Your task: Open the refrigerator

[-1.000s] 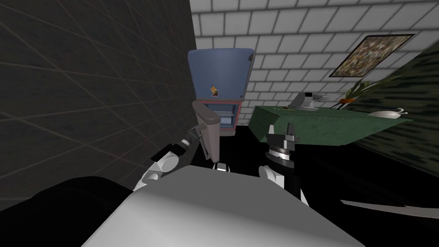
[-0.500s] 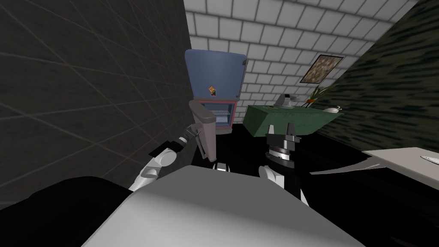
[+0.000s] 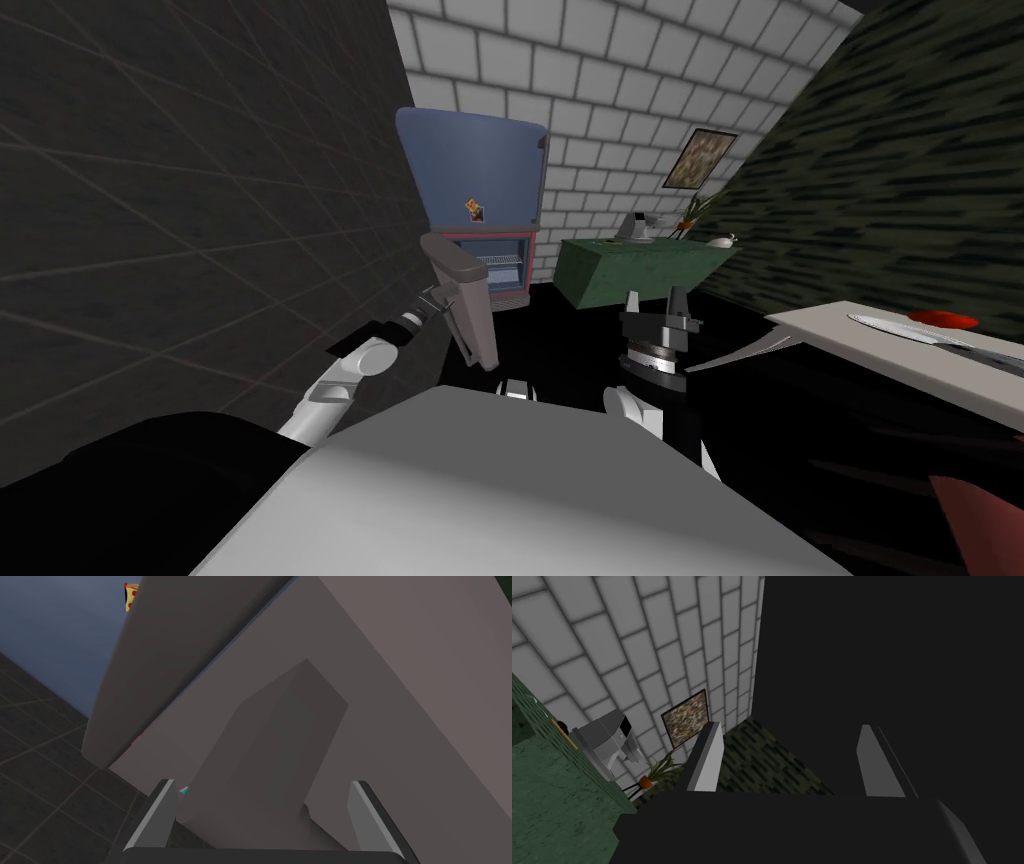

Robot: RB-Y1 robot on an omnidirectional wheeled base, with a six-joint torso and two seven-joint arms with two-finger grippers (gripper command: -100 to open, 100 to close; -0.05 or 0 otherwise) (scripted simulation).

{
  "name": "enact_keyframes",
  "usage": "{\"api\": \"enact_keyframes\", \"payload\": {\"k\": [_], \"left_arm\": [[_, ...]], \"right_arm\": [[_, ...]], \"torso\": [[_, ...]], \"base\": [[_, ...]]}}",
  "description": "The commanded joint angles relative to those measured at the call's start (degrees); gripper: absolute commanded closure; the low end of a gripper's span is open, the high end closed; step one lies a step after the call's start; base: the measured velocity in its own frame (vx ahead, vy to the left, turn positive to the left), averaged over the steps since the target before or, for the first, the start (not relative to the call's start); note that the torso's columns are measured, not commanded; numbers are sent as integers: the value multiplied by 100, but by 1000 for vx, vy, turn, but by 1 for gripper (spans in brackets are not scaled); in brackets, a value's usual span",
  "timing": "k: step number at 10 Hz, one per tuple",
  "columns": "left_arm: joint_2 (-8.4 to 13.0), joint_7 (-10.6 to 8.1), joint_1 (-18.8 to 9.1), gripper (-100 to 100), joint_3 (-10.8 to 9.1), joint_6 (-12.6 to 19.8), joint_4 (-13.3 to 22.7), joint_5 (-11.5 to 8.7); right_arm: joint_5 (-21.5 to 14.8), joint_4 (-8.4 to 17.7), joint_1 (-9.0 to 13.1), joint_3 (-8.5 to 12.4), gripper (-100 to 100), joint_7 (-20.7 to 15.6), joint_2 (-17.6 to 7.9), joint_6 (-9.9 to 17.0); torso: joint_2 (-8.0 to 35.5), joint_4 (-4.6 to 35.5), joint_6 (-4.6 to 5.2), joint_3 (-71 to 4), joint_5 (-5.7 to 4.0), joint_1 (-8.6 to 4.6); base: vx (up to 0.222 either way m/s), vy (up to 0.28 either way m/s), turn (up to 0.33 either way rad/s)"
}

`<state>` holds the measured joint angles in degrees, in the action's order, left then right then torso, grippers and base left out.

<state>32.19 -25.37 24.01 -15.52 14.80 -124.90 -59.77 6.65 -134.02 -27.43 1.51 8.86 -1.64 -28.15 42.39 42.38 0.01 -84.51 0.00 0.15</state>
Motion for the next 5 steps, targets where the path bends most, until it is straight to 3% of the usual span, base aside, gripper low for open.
{"api": "enact_keyframes", "payload": {"k": [1, 3, 5], "left_arm": [[103, -140, -67, -100, -389, 96, 138, -86], [178, -226, -115, -100, -623, 162, 234, -147], [326, -398, -211, -100, -1006, 293, 427, -268]], "right_arm": [[0, 0, -1, 1, 0, 0, 0, 0], [0, 0, 0, 0, 0, 0, 0, 0], [0, 0, -1, 0, 0, 0, 0, 0]], "torso": [[-11, -7, -4, -6, 3, 1], [-11, -7, -1, -7, -2, -15], [-24, -1, 5, -17, -11, -16]], "base": [[-83, -30, -179], [-79, -50, -162], [-66, -64, -209]]}}
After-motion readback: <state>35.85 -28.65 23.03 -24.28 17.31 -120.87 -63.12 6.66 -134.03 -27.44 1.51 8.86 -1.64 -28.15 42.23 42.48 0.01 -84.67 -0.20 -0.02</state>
